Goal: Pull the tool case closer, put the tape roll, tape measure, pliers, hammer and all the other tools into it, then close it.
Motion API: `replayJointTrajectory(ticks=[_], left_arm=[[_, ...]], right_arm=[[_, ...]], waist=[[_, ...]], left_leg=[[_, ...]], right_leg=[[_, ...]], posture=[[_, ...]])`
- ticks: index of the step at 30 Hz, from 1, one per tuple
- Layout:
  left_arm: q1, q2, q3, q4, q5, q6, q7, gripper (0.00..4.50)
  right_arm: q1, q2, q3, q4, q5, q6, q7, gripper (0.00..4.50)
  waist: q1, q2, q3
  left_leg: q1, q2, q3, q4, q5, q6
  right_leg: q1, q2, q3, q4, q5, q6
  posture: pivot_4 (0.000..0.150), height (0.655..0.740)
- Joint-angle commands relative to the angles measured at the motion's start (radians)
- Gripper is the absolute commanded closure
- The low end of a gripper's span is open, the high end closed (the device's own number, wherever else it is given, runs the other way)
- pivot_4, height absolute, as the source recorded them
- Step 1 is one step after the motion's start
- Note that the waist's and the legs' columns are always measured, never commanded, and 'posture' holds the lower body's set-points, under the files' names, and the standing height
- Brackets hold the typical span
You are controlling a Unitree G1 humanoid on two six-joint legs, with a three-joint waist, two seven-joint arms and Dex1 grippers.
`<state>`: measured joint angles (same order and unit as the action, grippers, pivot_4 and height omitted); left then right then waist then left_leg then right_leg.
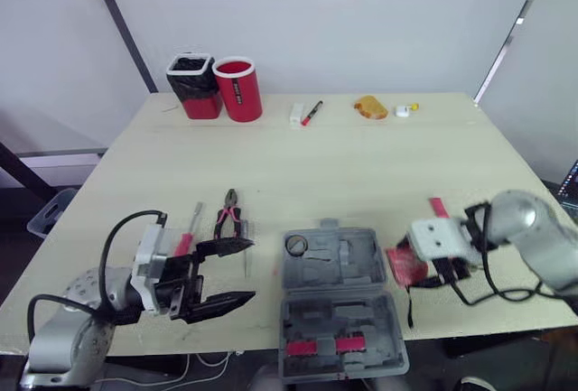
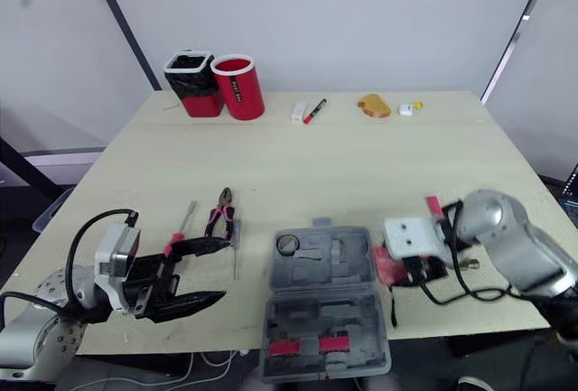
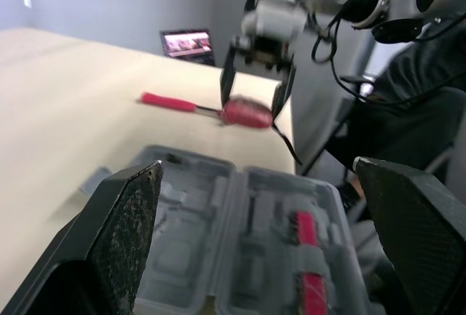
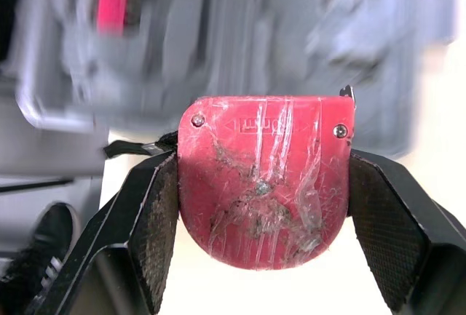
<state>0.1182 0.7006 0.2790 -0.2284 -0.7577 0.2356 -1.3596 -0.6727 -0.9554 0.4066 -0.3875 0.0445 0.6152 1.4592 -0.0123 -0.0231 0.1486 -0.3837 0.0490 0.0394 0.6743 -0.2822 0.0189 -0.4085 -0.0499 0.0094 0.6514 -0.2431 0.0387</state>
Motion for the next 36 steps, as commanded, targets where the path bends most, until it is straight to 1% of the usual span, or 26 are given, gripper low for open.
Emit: replayJointTrajectory(ticks=[1, 3, 6, 10, 13, 17, 26, 35, 36], left_arm=[[0.015, 0.003, 0.049, -0.015, -0.016, -0.009, 0.013, 0.0], [0.024, 0.002, 0.06, -0.006, -0.008, -0.018, 0.015, 0.0], [0.032, -0.003, 0.065, -0.004, -0.002, -0.026, 0.018, 0.0], [0.045, -0.007, 0.069, -0.009, 0.001, -0.031, 0.021, 0.0], [0.054, -0.006, 0.075, -0.007, 0.001, -0.036, 0.021, 0.0], [0.071, -0.005, 0.081, -0.002, 0.009, -0.048, 0.017, 0.0], [0.064, -0.013, 0.074, 0.0, 0.016, -0.054, 0.034, 0.0], [0.061, -0.023, 0.067, -0.003, 0.026, -0.055, 0.04, 0.0], [0.062, -0.024, 0.066, -0.004, 0.027, -0.055, 0.041, 0.0]], right_arm=[[-0.101, 0.058, 0.127, 0.042, -0.043, 0.157, 0.018, 1.63], [-0.173, 0.118, 0.208, 0.119, -0.095, 0.193, 0.003, 1.63], [-0.216, 0.18, 0.308, 0.237, -0.161, 0.184, -0.018, 1.63], [-0.25, 0.257, 0.374, 0.358, -0.216, 0.16, -0.048, 1.63], [-0.272, 0.292, 0.384, 0.404, -0.233, 0.154, -0.053, 1.63], [-0.29, 0.349, 0.394, 0.5, -0.276, 0.127, -0.109, 1.63], [-0.284, 0.433, 0.396, 0.579, -0.308, 0.116, -0.152, 1.63], [-0.273, 0.463, 0.393, 0.611, -0.334, 0.071, -0.171, 1.63], [-0.272, 0.465, 0.391, 0.611, -0.334, 0.064, -0.171, 1.13]], waist=[[0.003, -0.002, -0.001], [0.003, -0.001, 0.0], [0.001, -0.001, 0.0], [0.001, -0.001, 0.0], [-0.001, 0.0, 0.0], [-0.003, 0.0, 0.0], [-0.002, 0.0, 0.0], [-0.003, 0.0, 0.0], [-0.003, 0.0, 0.0]], left_leg=[[0.0, 0.0, -0.001, 0.0, 0.0, 0.0], [0.0, 0.0, 0.0, 0.0, 0.0, 0.0], [0.0, -0.001, 0.004, 0.0, 0.0, 0.0], [-0.001, -0.001, 0.007, 0.0, 0.0, 0.0], [-0.001, -0.001, 0.008, 0.0, 0.0, 0.0], [0.0, -0.001, 0.008, 0.0, 0.0, 0.0], [0.0, -0.001, 0.008, 0.0, 0.0, 0.0], [0.0, -0.001, 0.008, 0.0, 0.0, 0.0], [0.0, -0.001, 0.008, 0.0, 0.0, 0.0]], right_leg=[[0.0, 0.0, -0.001, 0.0, 0.0, 0.0], [-0.001, 0.0, 0.0, 0.0, 0.0, 0.0], [-0.001, -0.001, 0.003, 0.001, 0.0, 0.0], [-0.002, -0.001, 0.003, 0.001, 0.0, 0.0], [-0.002, 0.0, 0.003, 0.002, 0.0, 0.0], [-0.002, 0.0, 0.003, 0.003, 0.0, 0.0], [-0.002, 0.0, 0.003, 0.004, 0.0, 0.0], [-0.002, 0.0, 0.003, 0.004, 0.0, 0.0], [-0.002, 0.0, 0.003, 0.004, 0.0, 0.0]], posture=[[0.15, 0.74], [0.15, 0.74], [0.15, 0.74], [0.15, 0.74], [0.15, 0.74], [0.15, 0.74], [0.15, 0.74], [0.15, 0.74], [0.15, 0.74]])
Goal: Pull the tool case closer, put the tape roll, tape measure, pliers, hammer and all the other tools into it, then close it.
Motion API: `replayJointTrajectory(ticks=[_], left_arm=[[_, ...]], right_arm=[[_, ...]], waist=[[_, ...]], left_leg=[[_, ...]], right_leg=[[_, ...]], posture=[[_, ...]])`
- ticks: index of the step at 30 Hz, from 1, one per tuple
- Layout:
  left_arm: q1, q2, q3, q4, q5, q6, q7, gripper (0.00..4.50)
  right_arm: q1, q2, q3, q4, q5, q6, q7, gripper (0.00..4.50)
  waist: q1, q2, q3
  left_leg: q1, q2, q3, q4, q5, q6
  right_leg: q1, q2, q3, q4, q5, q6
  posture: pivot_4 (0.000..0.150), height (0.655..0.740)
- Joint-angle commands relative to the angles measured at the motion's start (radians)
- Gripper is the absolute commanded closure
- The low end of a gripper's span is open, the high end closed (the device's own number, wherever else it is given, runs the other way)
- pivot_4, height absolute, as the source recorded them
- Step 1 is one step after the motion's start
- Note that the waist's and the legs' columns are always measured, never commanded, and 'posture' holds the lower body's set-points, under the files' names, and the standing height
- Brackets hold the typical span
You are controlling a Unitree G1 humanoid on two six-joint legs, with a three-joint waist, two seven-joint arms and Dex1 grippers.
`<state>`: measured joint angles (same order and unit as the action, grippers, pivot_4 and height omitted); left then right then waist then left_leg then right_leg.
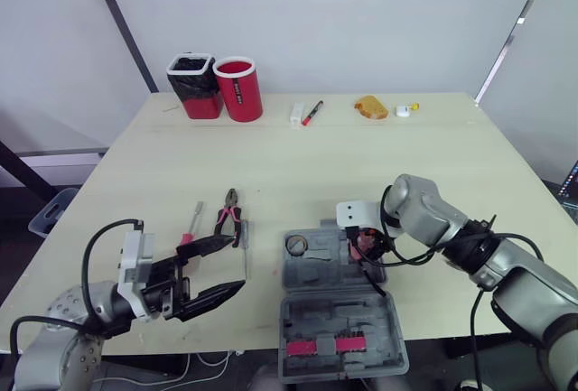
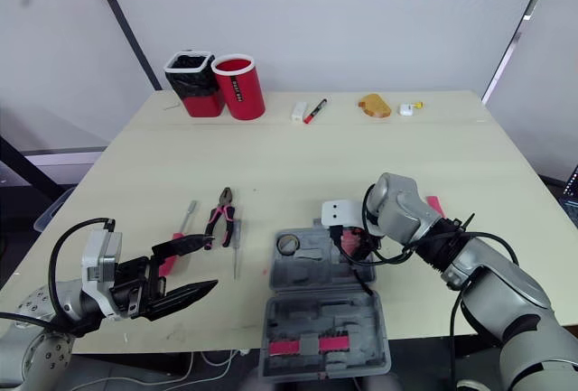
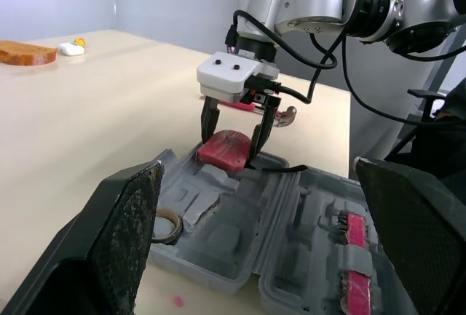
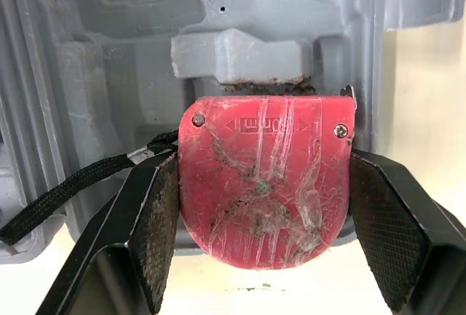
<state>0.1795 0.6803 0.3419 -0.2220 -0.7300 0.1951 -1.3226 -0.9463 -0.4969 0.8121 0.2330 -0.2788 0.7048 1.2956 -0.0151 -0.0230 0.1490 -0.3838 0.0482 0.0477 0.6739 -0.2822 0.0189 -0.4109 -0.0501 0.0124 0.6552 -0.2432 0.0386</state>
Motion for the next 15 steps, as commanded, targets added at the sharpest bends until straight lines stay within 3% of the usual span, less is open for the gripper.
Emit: replayJointTrajectory(ticks=[1, 3, 6, 11, 15], left_arm=[[0.0, -0.005, 0.003, -0.011, -0.001, -0.014, 0.005, 0.0], [0.001, -0.006, 0.002, -0.012, 0.001, -0.013, 0.005, 0.0], [0.003, -0.008, 0.001, -0.014, 0.001, -0.012, 0.004, 0.0], [0.001, -0.013, -0.003, -0.02, 0.0, -0.011, 0.011, 0.0], [0.0, -0.015, -0.004, -0.019, -0.001, -0.014, 0.013, 0.0]], right_arm=[[0.001, 0.007, -0.017, -0.008, -0.011, -0.03, -0.006, 0.61], [0.002, 0.01, -0.027, -0.017, -0.008, -0.026, -0.007, 0.07], [0.005, 0.007, -0.044, -0.036, -0.005, -0.017, -0.016, 0.07], [0.102, -0.067, -0.221, -0.257, 0.111, 0.009, -0.024, 0.07], [0.315, -0.002, -0.49, -0.316, 0.295, -0.242, -0.155, 0.07]], waist=[[0.0, 0.0, 0.0], [0.0, 0.0, 0.0], [-0.001, 0.0, 0.0], [0.006, 0.0, 0.0], [0.003, -0.003, -0.002]], left_leg=[[0.0, 0.0, 0.0, 0.0, 0.0, 0.0], [0.0, 0.0, 0.0, 0.0, 0.0, 0.0], [0.0, 0.0, 0.0, 0.0, 0.0, 0.0], [-0.001, 0.0, -0.001, 0.0, 0.0, 0.0], [-0.001, 0.0, -0.001, -0.003, 0.0, 0.0]], right_leg=[[0.0, 0.0, 0.0, 0.0, 0.0, 0.0], [0.0, 0.0, 0.0, 0.0, 0.0, 0.0], [0.0, 0.0, 0.0, 0.0, 0.0, 0.0], [0.0, 0.0, 0.0, -0.001, 0.0, 0.0], [0.001, 0.0, -0.001, -0.003, 0.0, 0.0]], posture=[[0.15, 0.74], [0.15, 0.74], [0.15, 0.74], [0.15, 0.74], [0.15, 0.74]])
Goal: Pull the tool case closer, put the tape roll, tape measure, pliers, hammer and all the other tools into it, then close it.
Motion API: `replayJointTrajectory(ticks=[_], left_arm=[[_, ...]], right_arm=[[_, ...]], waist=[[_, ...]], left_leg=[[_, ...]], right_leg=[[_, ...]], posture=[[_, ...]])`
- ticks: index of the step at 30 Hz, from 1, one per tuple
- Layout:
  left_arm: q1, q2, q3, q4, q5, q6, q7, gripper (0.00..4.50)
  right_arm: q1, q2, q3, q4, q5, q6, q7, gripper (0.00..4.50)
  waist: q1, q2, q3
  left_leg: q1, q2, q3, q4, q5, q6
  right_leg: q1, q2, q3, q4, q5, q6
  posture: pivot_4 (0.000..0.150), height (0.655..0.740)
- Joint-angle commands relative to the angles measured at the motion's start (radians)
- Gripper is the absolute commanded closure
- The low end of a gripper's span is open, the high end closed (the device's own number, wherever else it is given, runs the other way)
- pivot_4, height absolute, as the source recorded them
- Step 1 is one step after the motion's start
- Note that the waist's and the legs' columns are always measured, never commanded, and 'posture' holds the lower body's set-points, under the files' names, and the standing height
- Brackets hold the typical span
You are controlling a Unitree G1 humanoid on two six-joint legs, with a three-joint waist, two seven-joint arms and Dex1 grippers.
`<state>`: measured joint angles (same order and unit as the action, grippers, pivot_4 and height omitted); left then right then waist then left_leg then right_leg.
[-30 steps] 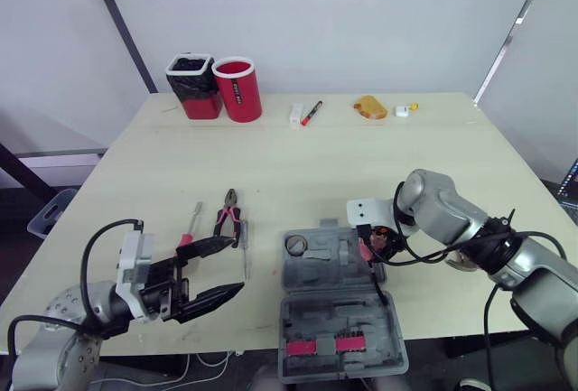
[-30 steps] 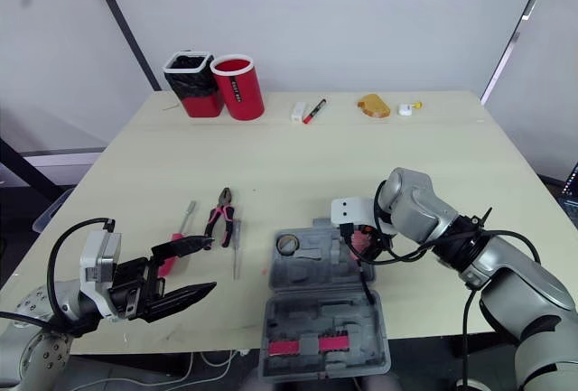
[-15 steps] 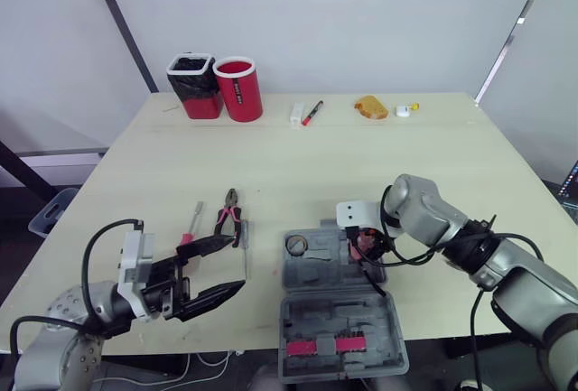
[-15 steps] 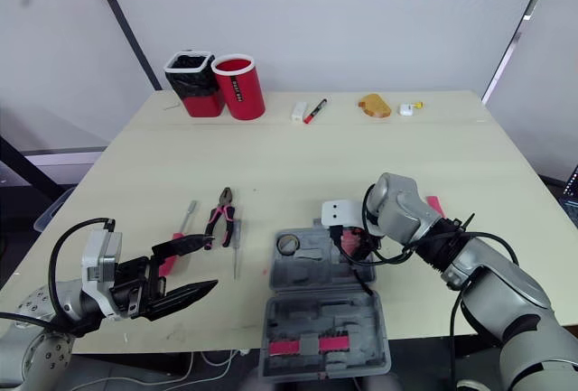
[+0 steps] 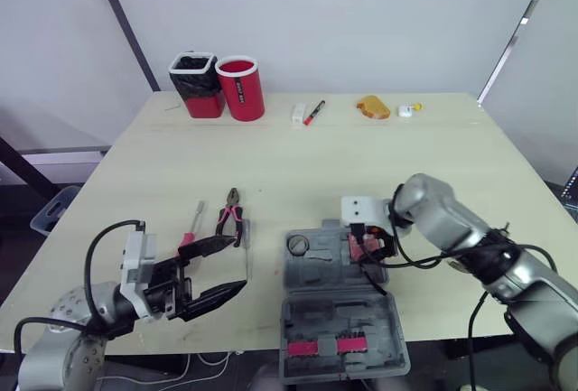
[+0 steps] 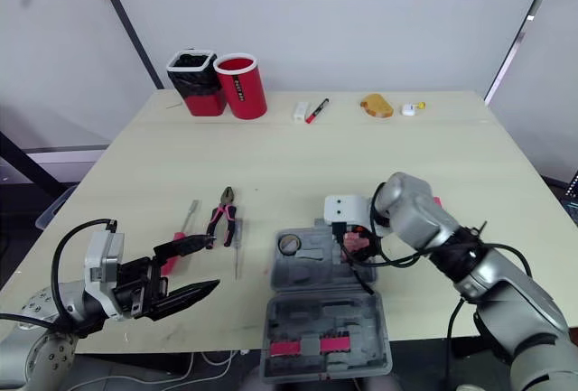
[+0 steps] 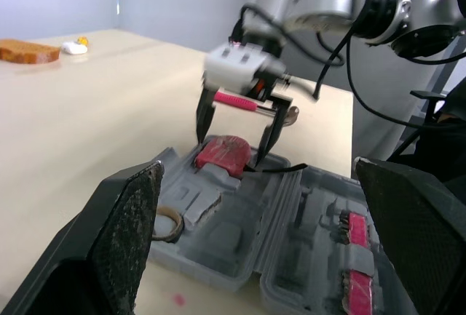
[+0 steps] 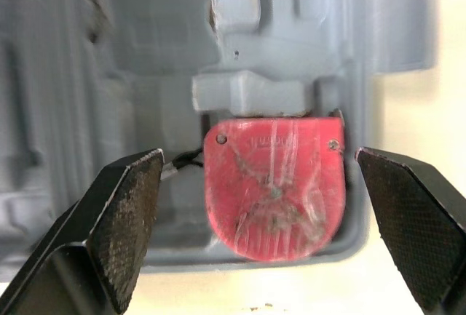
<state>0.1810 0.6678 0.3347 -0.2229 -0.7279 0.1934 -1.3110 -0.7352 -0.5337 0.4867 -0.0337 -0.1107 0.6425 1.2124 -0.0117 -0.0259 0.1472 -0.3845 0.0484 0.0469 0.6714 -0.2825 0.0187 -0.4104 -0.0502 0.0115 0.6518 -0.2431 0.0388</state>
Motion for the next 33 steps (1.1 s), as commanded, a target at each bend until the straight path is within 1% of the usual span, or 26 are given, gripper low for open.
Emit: replayJointTrajectory(ticks=[1, 5, 6, 8, 10, 11, 12, 23, 28, 33], left_arm=[[-0.001, -0.003, 0.003, -0.017, -0.004, -0.012, 0.002, 0.0], [-0.003, -0.003, 0.001, -0.014, -0.005, -0.012, 0.001, 0.0], [-0.005, -0.003, 0.0, -0.013, -0.006, -0.011, 0.0, 0.0], [-0.008, -0.001, -0.001, -0.011, -0.007, -0.01, -0.002, 0.0], [-0.011, 0.001, -0.002, -0.009, -0.008, -0.008, -0.004, 0.0], [-0.013, 0.002, -0.002, -0.008, -0.008, -0.007, -0.005, 0.0], [-0.013, 0.002, -0.003, -0.008, -0.008, -0.006, -0.006, 0.0], [-0.025, 0.005, -0.003, -0.01, -0.008, 0.004, -0.007, 0.0], [-0.034, 0.002, -0.008, -0.008, -0.003, 0.003, -0.002, 0.0], [-0.04, 0.002, -0.01, 0.002, 0.0, -0.001, 0.0, 0.0]], right_arm=[[0.13, 0.037, -0.186, -0.05, 0.155, -0.164, -0.064, 0.07], [0.23, 0.049, -0.221, -0.028, 0.185, -0.227, -0.11, 0.07], [0.25, 0.052, -0.226, -0.019, 0.188, -0.242, -0.124, 0.59], [0.283, 0.049, -0.225, -0.006, 0.193, -0.279, -0.132, 1.32], [0.297, 0.055, -0.227, 0.004, 0.197, -0.3, -0.151, 2.4], [0.301, 0.057, -0.227, 0.008, 0.198, -0.31, -0.158, 2.78], [0.306, 0.059, -0.228, 0.014, 0.197, -0.323, -0.168, 3.32], [0.357, 0.047, -0.251, 0.087, 0.209, -0.388, -0.24, 3.32], [0.38, 0.068, -0.301, 0.15, 0.209, -0.361, -0.332, 3.32], [0.434, 0.06, -0.255, 0.173, 0.173, -0.326, -0.341, 3.32]], waist=[[-0.001, -0.001, 0.0], [-0.003, 0.001, 0.001], [-0.003, 0.0, 0.001], [-0.003, 0.0, 0.001], [-0.003, 0.001, 0.001], [-0.003, 0.001, 0.001], [-0.003, 0.001, 0.001], [-0.001, 0.0, 0.001], [-0.002, 0.0, 0.001], [-0.001, 0.0, 0.0]], left_leg=[[0.0, 0.0, 0.0, -0.001, 0.0, 0.0], [0.001, 0.0, 0.001, -0.001, 0.0, 0.0], [0.001, 0.0, 0.001, -0.001, 0.0, 0.0], [0.001, 0.0, 0.001, -0.001, 0.0, 0.0], [0.001, 0.0, 0.001, -0.001, 0.0, 0.0], [0.001, 0.0, 0.001, -0.001, 0.0, 0.0], [0.001, 0.0, 0.001, -0.001, 0.0, 0.0], [0.001, 0.0, 0.001, -0.001, 0.0, 0.0], [0.001, 0.0, 0.001, -0.001, 0.0, 0.0], [0.001, 0.0, 0.001, -0.001, 0.0, 0.0]], right_leg=[[0.0, 0.0, 0.0, -0.001, 0.0, 0.0], [0.0, 0.0, 0.002, -0.001, 0.0, 0.0], [0.0, 0.0, 0.002, -0.001, 0.0, 0.0], [0.0, 0.0, 0.002, 0.0, 0.0, 0.0], [0.0, 0.0, 0.002, 0.0, 0.0, 0.0], [0.0, 0.0, 0.002, 0.0, 0.0, 0.0], [0.0, 0.0, 0.003, 0.0, 0.0, 0.0], [0.0, 0.0, 0.003, -0.001, 0.0, 0.0], [0.0, 0.001, 0.003, -0.001, 0.0, 0.0], [0.0, 0.001, 0.003, -0.001, 0.0, 0.0]], posture=[[0.15, 0.74], [0.15, 0.74], [0.15, 0.74], [0.15, 0.74], [0.15, 0.74], [0.15, 0.74], [0.15, 0.74], [0.15, 0.74], [0.15, 0.74], [0.15, 0.74]])
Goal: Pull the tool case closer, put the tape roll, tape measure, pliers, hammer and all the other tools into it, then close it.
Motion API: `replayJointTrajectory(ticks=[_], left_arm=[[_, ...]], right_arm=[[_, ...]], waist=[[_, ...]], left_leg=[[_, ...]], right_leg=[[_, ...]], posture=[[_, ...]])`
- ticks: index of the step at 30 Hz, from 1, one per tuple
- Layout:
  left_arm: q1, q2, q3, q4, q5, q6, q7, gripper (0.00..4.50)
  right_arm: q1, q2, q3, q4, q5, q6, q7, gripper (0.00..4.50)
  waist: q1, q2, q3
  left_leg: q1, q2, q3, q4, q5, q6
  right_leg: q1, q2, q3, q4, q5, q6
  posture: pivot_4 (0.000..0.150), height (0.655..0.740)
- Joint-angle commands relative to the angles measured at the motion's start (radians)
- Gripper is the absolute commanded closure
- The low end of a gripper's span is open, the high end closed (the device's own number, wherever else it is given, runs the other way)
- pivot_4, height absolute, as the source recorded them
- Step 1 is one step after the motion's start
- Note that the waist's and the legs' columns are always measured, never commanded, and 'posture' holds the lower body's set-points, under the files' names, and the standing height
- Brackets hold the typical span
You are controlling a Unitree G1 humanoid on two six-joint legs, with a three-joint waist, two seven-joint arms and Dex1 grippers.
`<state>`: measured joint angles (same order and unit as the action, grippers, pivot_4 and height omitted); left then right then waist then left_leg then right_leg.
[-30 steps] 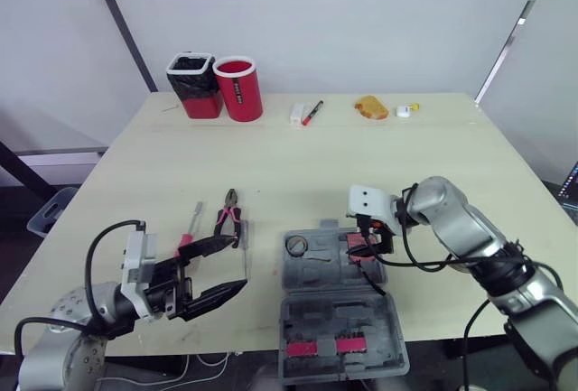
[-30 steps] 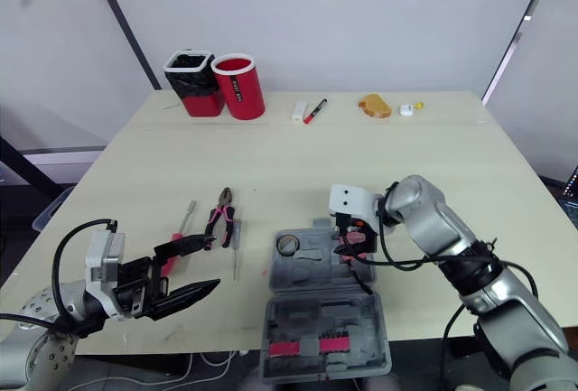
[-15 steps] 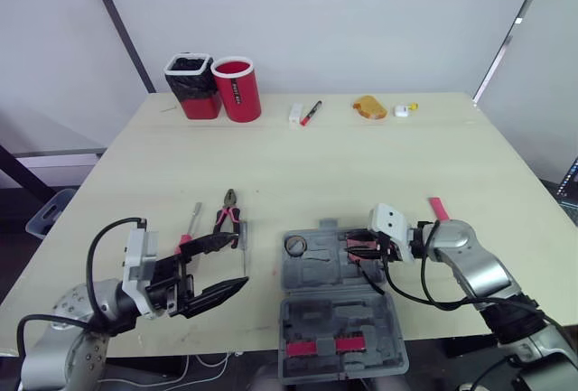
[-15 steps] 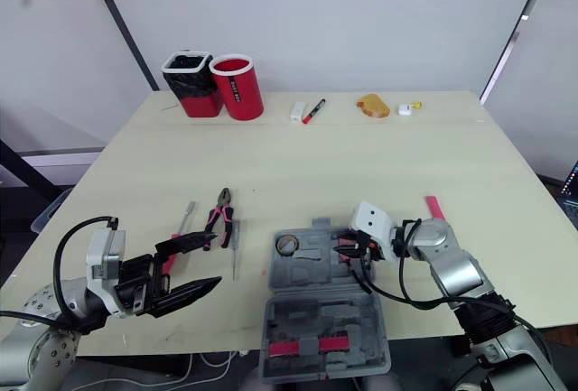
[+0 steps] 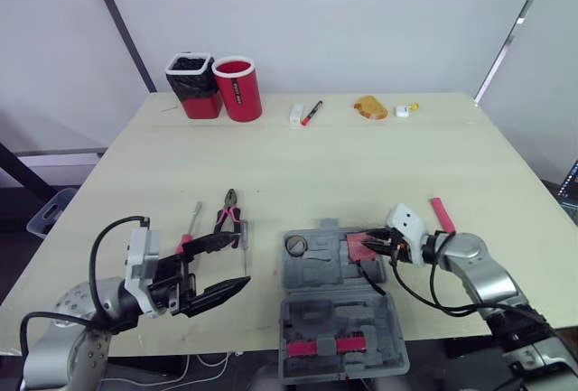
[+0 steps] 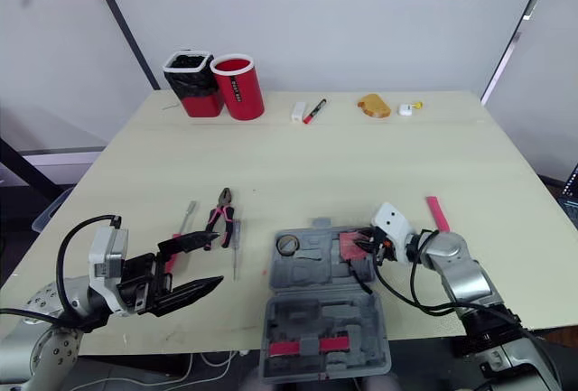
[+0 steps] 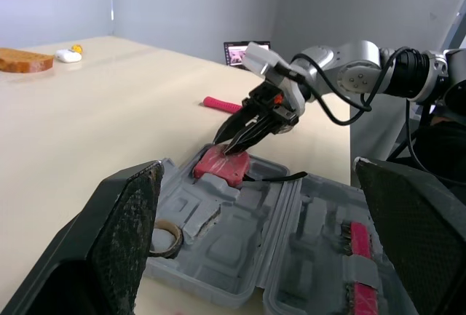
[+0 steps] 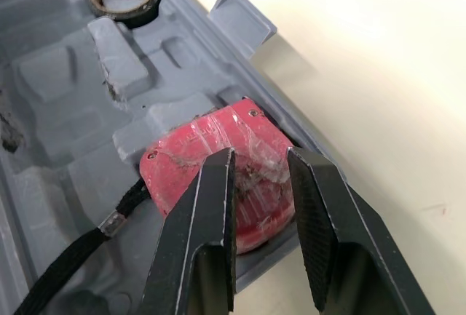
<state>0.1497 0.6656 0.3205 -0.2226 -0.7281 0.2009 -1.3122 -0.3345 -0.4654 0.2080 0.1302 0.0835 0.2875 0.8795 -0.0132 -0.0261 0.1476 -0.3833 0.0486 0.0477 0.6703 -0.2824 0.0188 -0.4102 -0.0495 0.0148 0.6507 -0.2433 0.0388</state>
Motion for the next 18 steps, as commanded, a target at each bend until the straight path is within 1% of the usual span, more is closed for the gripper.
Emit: replayJointTrajectory(ticks=[1, 7, 11, 13, 18], left_arm=[[-0.011, 0.003, 0.003, 0.004, 0.001, -0.008, 0.003, 0.0], [-0.022, -0.003, -0.007, 0.02, 0.008, -0.014, 0.014, 0.0], [-0.018, -0.012, -0.014, 0.017, 0.017, -0.011, 0.03, 0.0], [-0.009, -0.019, -0.014, 0.014, 0.019, -0.005, 0.049, 0.0], [0.02, -0.038, -0.005, 0.01, 0.026, -0.002, 0.1, 0.0]], right_arm=[[0.045, -0.007, 0.037, 0.011, -0.025, 0.049, -0.006, 3.32], [0.055, 0.034, 0.098, 0.068, -0.066, 0.082, -0.046, 3.32], [0.048, 0.053, 0.109, 0.112, -0.087, 0.07, -0.065, 3.32], [0.051, 0.055, 0.096, 0.11, -0.079, 0.061, -0.068, 3.32], [0.075, 0.077, -0.014, 0.035, 0.004, -0.021, -0.095, 3.32]], waist=[[0.001, 0.0, 0.0], [-0.002, -0.007, -0.005], [-0.008, -0.011, -0.009], [-0.007, -0.013, -0.011], [-0.001, -0.012, -0.01]], left_leg=[[0.0, 0.0, 0.0, 0.0, 0.0, 0.0], [0.003, 0.001, -0.001, 0.0, 0.0, 0.0], [0.005, 0.004, 0.001, 0.0, 0.0, 0.0], [0.006, 0.006, 0.0, 0.0, 0.0, 0.0], [0.006, 0.007, 0.001, 0.0, 0.0, 0.0]], right_leg=[[0.0, 0.0, 0.0, 0.0, 0.0, 0.0], [0.001, 0.0, 0.001, 0.001, 0.0, 0.0], [0.002, 0.003, 0.002, 0.002, 0.0, -0.001], [0.002, 0.004, 0.002, 0.002, 0.001, -0.002], [0.002, 0.004, 0.002, 0.002, 0.001, -0.002]], posture=[[0.15, 0.74], [0.15, 0.74], [0.15, 0.74], [0.15, 0.74], [0.15, 0.74]])
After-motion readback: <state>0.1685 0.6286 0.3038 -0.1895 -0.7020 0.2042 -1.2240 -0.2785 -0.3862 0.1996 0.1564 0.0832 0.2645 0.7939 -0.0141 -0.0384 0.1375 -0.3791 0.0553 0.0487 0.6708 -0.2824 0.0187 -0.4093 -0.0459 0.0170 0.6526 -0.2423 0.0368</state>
